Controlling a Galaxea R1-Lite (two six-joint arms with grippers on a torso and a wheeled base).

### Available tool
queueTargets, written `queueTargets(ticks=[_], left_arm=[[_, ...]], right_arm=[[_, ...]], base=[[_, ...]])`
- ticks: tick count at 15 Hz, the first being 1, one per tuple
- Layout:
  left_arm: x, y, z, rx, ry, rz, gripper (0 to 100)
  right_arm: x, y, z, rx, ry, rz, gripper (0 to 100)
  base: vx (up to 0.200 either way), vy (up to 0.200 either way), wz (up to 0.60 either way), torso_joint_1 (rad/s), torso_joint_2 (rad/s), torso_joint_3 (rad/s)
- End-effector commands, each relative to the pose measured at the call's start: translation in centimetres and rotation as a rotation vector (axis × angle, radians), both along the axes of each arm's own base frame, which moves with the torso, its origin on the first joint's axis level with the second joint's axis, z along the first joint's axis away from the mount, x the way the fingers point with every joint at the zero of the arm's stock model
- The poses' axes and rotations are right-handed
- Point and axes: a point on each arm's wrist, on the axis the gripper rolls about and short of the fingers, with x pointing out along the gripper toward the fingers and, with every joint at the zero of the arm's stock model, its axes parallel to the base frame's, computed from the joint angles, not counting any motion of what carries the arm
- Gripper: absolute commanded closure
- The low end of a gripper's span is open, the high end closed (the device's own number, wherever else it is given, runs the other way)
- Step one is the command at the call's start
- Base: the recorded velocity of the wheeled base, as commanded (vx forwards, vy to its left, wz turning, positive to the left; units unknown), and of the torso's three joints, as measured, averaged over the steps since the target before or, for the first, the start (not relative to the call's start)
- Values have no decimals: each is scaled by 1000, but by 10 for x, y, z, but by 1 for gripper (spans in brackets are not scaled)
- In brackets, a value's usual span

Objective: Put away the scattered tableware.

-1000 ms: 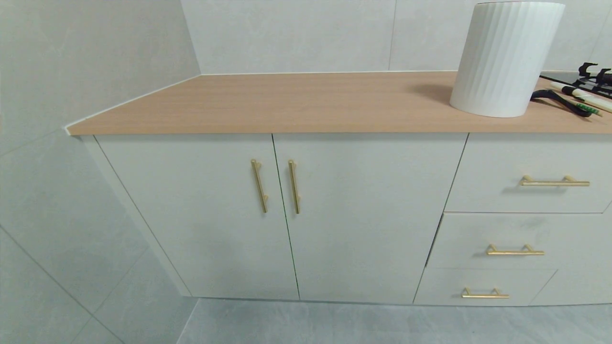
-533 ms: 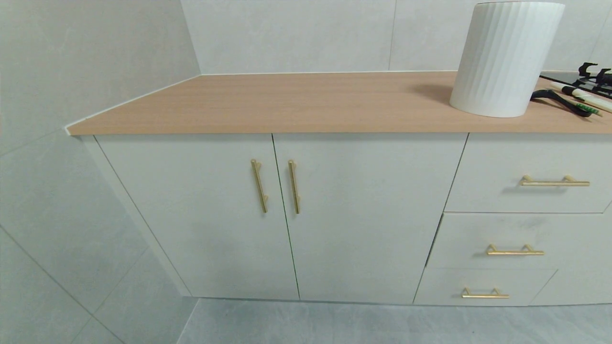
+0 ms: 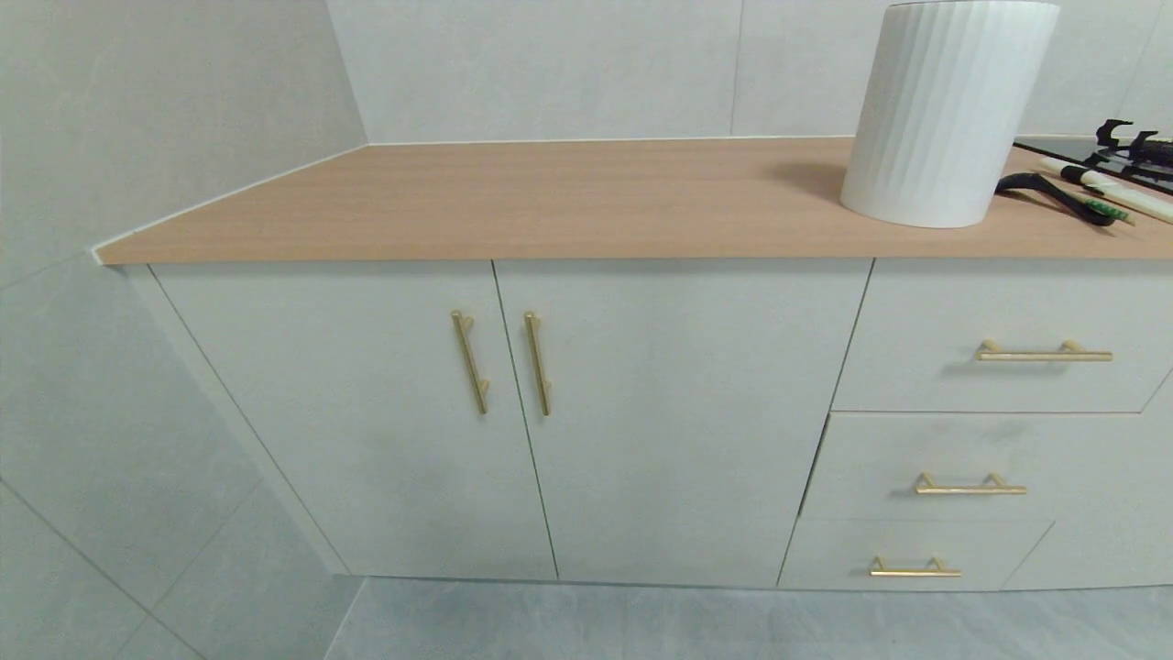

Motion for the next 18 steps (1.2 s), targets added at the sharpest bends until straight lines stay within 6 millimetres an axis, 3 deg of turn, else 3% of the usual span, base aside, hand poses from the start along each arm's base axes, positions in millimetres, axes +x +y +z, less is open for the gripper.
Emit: queueTargets(ticks=[1,3,7,9,18], left_arm=[[0,0,0,0,1,0,0],[0,0,0,0,0,-1,0],[0,0,0,-2,0,0,0],[0,0,0,-2,0,2,0],[0,0,0,-6,0,0,0]], right_arm=[[0,0,0,0,2,-1,0],[0,0,0,0,2,-1,0],[0,0,0,0,2,-1,0],[0,0,0,-1,2,-1,0],[0,0,0,-1,2,-1,0]], base=[[0,-200,0,2,12,2],[0,-200,0,0,2,2],[0,0,0,0,0,0],[0,0,-600,0,0,2],[0,0,0,0,0,0]])
